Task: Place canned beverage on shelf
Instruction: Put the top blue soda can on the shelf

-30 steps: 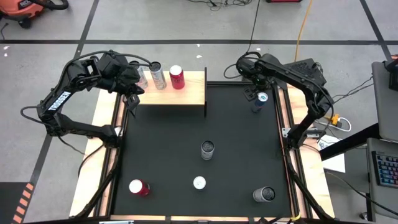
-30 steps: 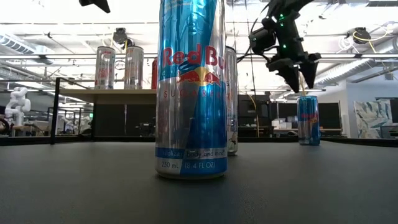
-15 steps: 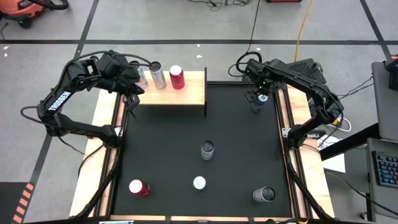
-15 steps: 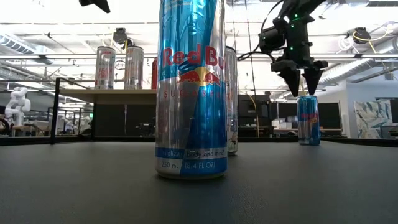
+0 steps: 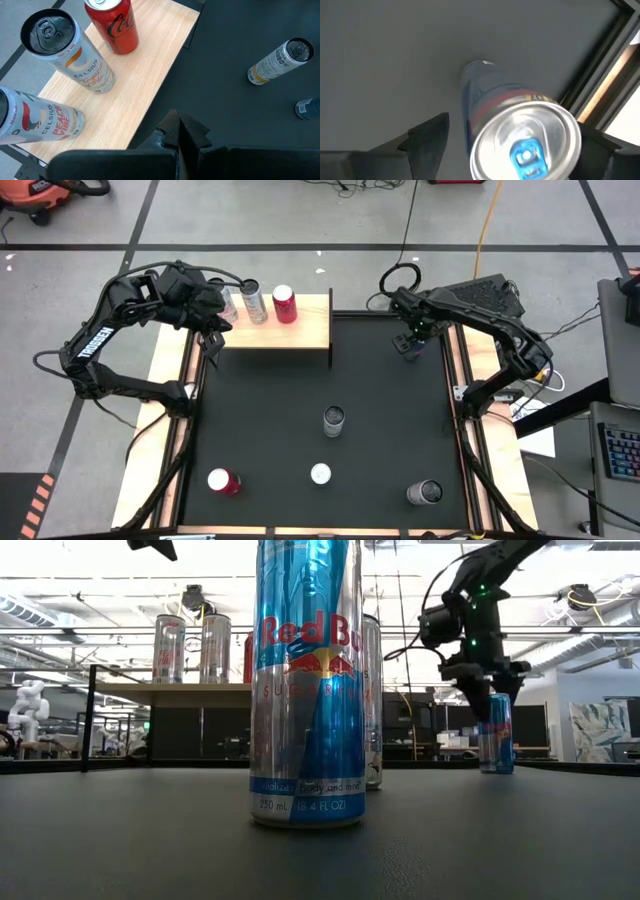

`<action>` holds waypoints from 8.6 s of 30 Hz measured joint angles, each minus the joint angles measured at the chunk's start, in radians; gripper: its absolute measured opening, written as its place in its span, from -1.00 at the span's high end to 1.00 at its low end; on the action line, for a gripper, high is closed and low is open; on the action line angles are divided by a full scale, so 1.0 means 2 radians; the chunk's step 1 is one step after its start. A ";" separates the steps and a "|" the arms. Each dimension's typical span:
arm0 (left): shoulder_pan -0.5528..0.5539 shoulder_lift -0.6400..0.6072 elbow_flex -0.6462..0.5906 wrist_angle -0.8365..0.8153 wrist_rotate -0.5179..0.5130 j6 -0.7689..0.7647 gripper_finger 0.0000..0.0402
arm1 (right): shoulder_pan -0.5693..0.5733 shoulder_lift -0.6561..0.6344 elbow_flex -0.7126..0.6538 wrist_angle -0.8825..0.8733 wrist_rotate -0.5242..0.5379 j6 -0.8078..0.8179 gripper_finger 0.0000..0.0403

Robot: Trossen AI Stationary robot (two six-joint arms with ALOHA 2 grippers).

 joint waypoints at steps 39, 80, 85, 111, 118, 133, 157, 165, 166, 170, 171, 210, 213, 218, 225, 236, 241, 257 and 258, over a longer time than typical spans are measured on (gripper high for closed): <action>0.000 0.000 0.000 0.001 0.000 0.000 1.00 | 0.027 0.000 0.213 -0.055 -0.002 -0.020 -0.01; 0.000 0.011 0.000 0.001 -0.004 0.014 1.00 | 0.092 0.100 0.472 0.102 -0.105 -0.032 -0.01; 0.000 0.011 0.000 0.001 -0.004 0.014 1.00 | 0.108 0.129 0.489 0.099 -0.111 -0.042 -0.01; 0.000 0.011 0.000 0.002 -0.004 0.014 1.00 | 0.120 0.204 0.489 0.083 -0.107 -0.082 -0.06; 0.000 0.011 0.000 0.003 -0.004 0.014 1.00 | 0.120 0.207 0.489 0.078 -0.107 -0.093 -0.07; 0.000 0.011 0.000 0.003 -0.004 0.014 1.00 | 0.120 0.230 0.489 0.075 -0.106 -0.116 -0.08; 0.000 0.011 0.000 0.003 -0.004 0.014 1.00 | 0.116 0.230 0.552 0.026 -0.107 -0.112 -0.09; 0.000 0.011 0.000 0.003 -0.004 0.014 1.00 | 0.124 0.230 0.552 0.024 -0.107 -0.111 -0.09; 0.000 0.011 0.000 0.002 -0.004 0.014 1.00 | 0.126 0.232 0.552 0.024 -0.107 -0.111 -0.09; 0.000 0.011 0.000 0.002 -0.004 0.014 1.00 | 0.130 0.239 0.552 0.021 -0.106 -0.113 -0.09; 0.000 0.011 0.000 0.002 -0.004 0.014 1.00 | 0.130 0.241 0.552 0.022 -0.106 -0.113 -0.09; 0.000 0.011 0.000 0.002 -0.004 0.014 1.00 | 0.127 0.254 0.551 0.009 -0.105 -0.158 -0.18; 0.000 0.011 0.000 0.002 -0.003 0.014 1.00 | 0.127 0.254 0.551 0.009 -0.105 -0.158 -0.18; 0.000 0.011 0.000 0.002 -0.003 0.014 1.00 | 0.127 0.254 0.551 0.017 -0.105 -0.149 -0.18; 0.000 0.011 0.000 0.002 -0.003 0.014 1.00 | 0.127 0.254 0.551 0.030 -0.105 -0.145 -0.18; 0.000 0.011 0.000 0.002 -0.003 0.014 1.00 | 0.127 0.271 0.551 0.031 -0.107 -0.143 -0.18; 0.000 0.011 0.000 0.002 -0.004 0.014 1.00 | 0.127 0.269 0.551 0.030 -0.106 -0.142 -0.18; 0.000 0.011 0.000 0.002 -0.006 0.014 1.00 | 0.124 0.268 0.551 0.016 -0.105 -0.144 -0.18; 0.000 0.011 0.000 0.002 -0.008 0.014 1.00 | 0.124 0.268 0.551 0.015 -0.105 -0.144 -0.18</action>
